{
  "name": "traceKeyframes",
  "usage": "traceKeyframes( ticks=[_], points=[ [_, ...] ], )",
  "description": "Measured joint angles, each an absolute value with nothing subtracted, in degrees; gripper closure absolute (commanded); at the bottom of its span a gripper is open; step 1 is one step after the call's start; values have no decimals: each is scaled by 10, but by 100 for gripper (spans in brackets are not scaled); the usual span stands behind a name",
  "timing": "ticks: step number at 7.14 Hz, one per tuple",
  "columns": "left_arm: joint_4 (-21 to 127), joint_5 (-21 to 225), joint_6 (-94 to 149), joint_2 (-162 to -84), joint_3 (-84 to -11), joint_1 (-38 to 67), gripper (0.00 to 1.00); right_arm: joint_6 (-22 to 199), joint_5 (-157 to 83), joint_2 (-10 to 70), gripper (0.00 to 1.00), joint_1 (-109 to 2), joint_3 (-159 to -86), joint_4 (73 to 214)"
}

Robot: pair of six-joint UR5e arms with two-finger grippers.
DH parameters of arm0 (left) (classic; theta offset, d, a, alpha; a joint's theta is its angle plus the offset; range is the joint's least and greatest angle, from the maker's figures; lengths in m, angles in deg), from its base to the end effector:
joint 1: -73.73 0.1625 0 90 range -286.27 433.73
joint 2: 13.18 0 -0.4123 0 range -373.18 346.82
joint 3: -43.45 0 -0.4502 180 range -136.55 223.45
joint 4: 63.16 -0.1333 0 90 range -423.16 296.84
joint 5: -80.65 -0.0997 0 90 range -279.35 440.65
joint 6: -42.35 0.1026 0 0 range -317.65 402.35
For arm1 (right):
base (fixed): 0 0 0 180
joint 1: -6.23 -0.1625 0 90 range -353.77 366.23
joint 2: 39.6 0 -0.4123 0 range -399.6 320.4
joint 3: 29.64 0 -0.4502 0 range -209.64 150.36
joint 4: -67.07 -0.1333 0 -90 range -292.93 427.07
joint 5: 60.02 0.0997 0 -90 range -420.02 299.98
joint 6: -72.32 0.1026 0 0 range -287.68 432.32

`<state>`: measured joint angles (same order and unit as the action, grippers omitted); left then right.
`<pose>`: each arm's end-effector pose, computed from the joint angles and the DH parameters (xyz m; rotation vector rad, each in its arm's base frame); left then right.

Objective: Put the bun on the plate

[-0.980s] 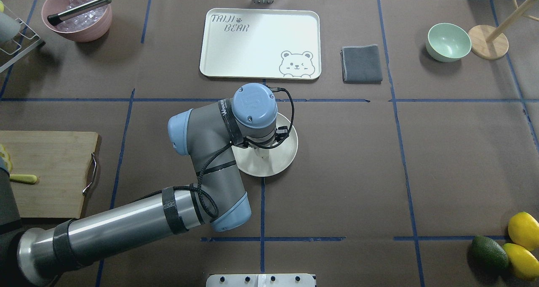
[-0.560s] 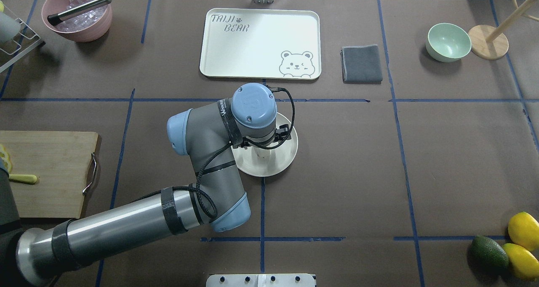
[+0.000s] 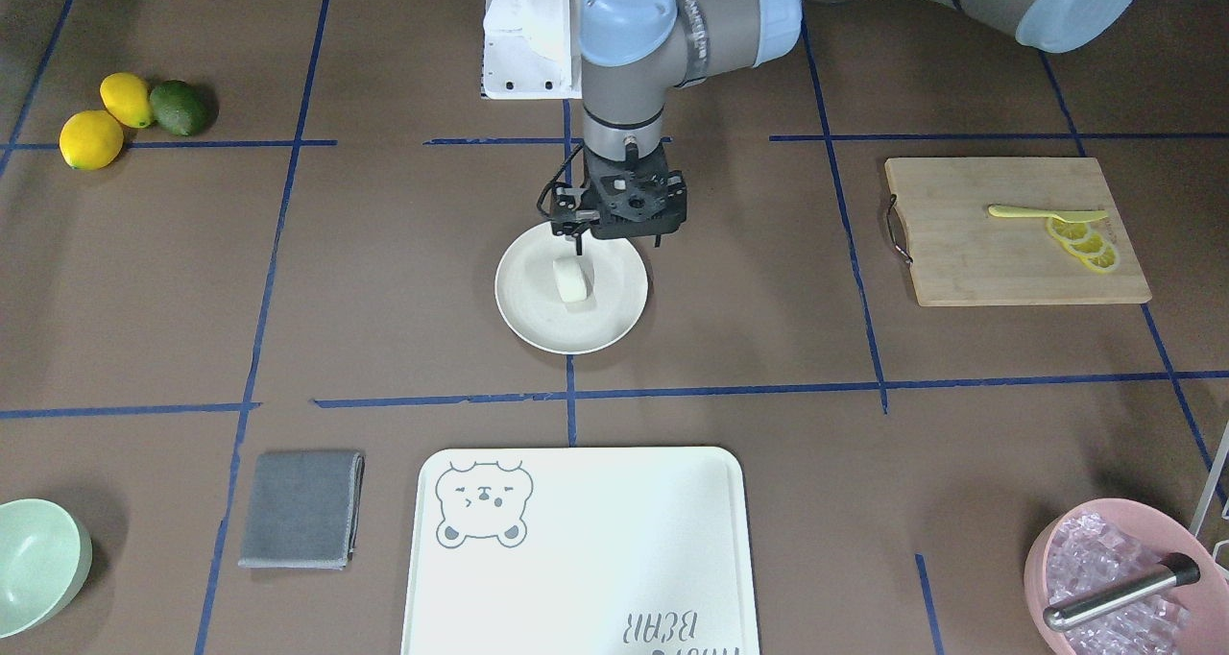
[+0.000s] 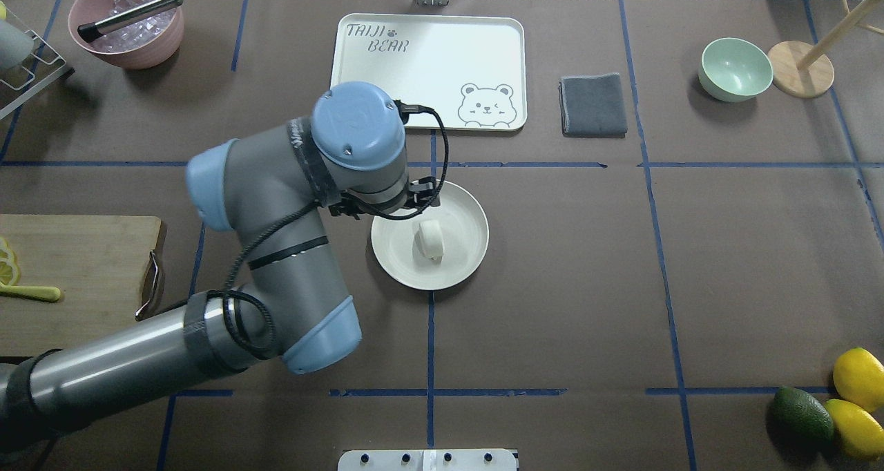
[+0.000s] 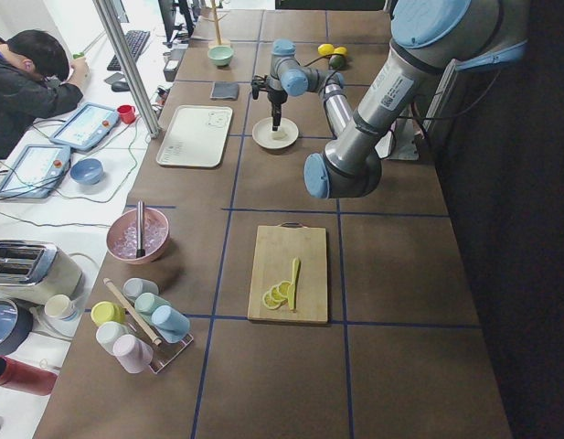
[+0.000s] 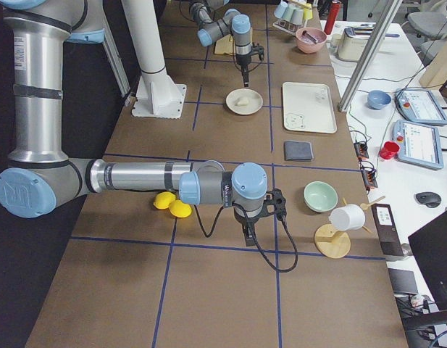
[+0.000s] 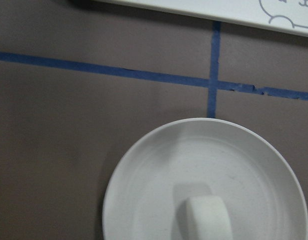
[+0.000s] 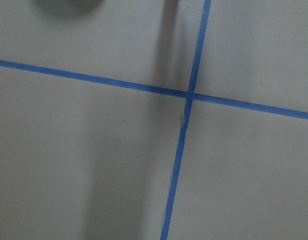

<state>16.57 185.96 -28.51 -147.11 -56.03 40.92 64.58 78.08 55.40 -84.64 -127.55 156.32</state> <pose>0.5264 -0.4658 0.1020 0.0991 0.7844 -0.1255 0.0648 -0.5166 0.6124 0.1230 -0.8330 -0.1396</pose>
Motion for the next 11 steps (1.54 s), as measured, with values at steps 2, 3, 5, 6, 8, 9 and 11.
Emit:
traceKeyframes(
  ticks=[2,3,5,6,8,9,11],
  points=[
    [124,1931,-170,-1375,-654,328,0,650,778,553,0,-846,-1276,1561],
    [120,1960,-108,-1333,-674,283,0,652,776,551,0,-846,-1275,1560],
    [118,2002,24,-1260,-684,193,0,676,775,550,0,-846,-1276,1560],
    [117,2015,90,-1232,-683,150,0,696,774,550,0,-846,-1277,1560],
    [117,2045,227,-1182,-663,66,0,711,774,552,0,-846,-1276,1560],
    [117,2060,294,-1166,-638,22,0,713,774,553,0,-846,-1275,1560],
    [122,2092,422,-1151,-560,-68,0,712,773,553,0,-846,-1273,1560]
  ],
)
